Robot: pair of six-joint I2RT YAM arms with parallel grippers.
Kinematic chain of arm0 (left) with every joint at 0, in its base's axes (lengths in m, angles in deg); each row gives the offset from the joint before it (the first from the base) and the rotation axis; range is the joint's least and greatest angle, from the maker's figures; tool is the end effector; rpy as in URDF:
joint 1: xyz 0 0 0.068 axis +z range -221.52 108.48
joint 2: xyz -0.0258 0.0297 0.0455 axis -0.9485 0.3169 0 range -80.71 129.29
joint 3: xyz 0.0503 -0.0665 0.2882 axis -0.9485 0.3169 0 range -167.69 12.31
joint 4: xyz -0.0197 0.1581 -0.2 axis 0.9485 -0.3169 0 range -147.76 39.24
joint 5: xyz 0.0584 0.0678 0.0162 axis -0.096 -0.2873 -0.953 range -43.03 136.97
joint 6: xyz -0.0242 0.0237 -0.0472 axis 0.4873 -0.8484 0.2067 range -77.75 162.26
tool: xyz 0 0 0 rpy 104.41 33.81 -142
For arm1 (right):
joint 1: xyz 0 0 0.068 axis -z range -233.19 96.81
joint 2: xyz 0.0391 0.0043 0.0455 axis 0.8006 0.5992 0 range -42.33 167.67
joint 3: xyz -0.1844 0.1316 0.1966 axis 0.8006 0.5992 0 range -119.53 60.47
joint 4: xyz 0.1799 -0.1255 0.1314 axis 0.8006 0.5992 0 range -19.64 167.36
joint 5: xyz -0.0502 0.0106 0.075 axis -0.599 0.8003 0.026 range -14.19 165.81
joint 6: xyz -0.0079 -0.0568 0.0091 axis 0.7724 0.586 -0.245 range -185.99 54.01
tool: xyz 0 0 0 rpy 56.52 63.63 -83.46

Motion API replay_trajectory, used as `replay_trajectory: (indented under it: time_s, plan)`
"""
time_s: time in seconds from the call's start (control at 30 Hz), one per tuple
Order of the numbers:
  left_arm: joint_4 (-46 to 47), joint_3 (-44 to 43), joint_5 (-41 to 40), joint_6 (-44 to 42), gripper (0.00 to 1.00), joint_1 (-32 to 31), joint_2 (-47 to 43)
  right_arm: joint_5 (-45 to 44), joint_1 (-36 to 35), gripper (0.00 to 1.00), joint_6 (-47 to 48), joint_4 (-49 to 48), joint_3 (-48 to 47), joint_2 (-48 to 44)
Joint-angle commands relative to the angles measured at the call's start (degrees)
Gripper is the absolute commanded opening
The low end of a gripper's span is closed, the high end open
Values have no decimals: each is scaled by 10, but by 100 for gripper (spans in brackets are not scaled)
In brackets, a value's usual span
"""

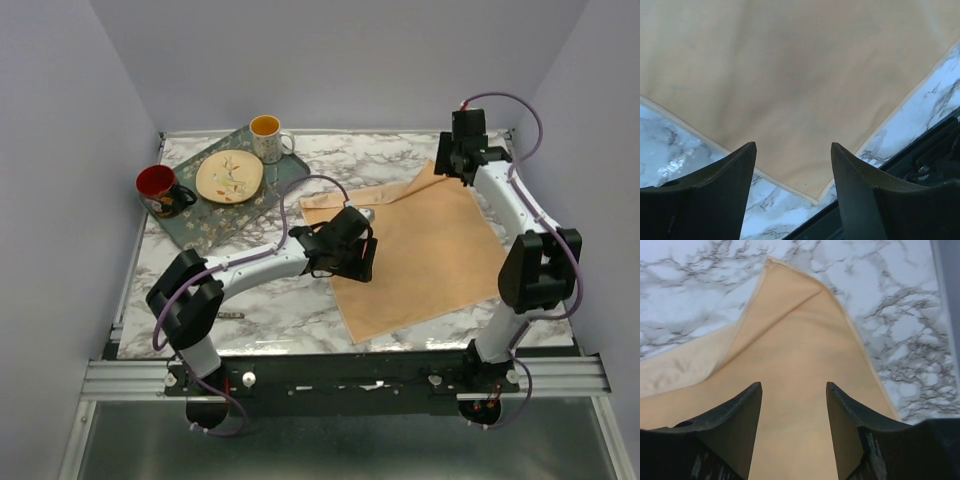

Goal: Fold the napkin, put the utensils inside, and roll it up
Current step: Flatten the napkin out

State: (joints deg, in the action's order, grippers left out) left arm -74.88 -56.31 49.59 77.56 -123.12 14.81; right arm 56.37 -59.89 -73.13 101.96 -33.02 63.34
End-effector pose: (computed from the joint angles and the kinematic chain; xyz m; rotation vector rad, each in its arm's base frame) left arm 0.2228 -0.2841 0.2597 0.3887 2.5671 -0.6753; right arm 0.4254 0.0361 0.3246 0.1760 2.2895 -0.2717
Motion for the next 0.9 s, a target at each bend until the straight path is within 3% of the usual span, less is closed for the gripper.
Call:
replay_trajectory:
  time_s: [0.0,0.23,0.5,0.6,0.87]
  plan:
    - [22,8,12,-4,68,-30,32,99,0,62,-92,-10,99,-43]
    - [40,29,-10,26,58,-64,55,97,0,55,-143,-3,147,-55]
    - [44,51,-17,49,38,-116,104,72,3,53,-144,-14,185,-92]
    - [50,57,3,59,36,-126,97,80,5,53,-140,-19,188,-96]
    - [90,64,156,88,32,-172,119,140,6,53,-145,-25,128,-25]
